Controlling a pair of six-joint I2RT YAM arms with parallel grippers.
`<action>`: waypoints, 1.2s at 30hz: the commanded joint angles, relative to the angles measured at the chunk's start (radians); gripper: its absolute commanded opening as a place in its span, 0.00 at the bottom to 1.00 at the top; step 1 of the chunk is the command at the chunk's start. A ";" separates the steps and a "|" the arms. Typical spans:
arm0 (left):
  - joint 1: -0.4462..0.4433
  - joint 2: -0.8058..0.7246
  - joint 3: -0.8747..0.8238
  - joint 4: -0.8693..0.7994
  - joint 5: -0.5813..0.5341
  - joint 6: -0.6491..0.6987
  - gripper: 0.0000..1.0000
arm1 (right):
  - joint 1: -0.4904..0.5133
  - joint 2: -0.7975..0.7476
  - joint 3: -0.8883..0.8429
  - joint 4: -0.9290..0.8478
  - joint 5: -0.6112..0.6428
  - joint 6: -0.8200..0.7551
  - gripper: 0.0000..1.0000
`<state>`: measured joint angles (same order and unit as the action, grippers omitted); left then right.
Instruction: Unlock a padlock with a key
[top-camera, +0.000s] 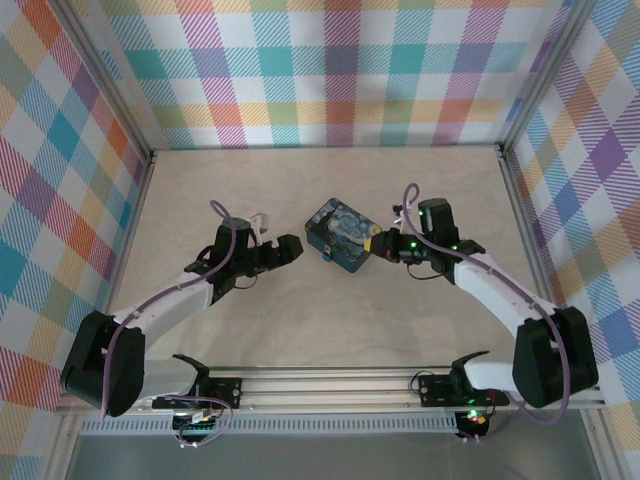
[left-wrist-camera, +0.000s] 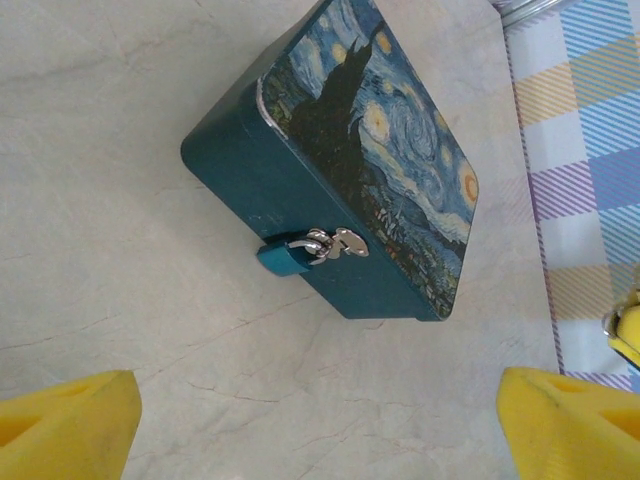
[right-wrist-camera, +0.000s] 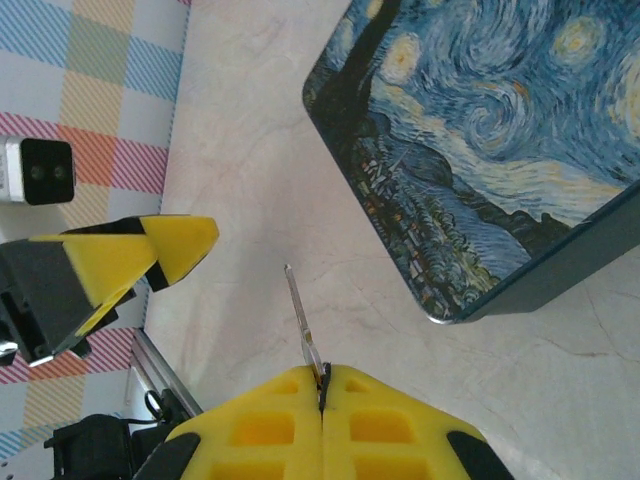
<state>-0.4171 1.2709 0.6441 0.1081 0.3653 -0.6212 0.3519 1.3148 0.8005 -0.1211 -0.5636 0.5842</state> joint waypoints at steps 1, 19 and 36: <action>0.011 0.032 -0.032 0.115 0.044 0.005 0.88 | 0.015 0.069 0.054 0.093 -0.028 0.009 0.00; -0.013 0.267 0.002 0.286 0.105 0.029 0.78 | 0.029 0.402 0.198 0.148 0.008 -0.012 0.00; -0.058 0.474 0.090 0.367 0.140 0.206 0.65 | 0.031 0.419 0.131 0.087 0.065 -0.087 0.00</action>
<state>-0.4587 1.7138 0.6979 0.4290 0.4824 -0.4965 0.3748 1.7252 0.9733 0.0132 -0.5499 0.5381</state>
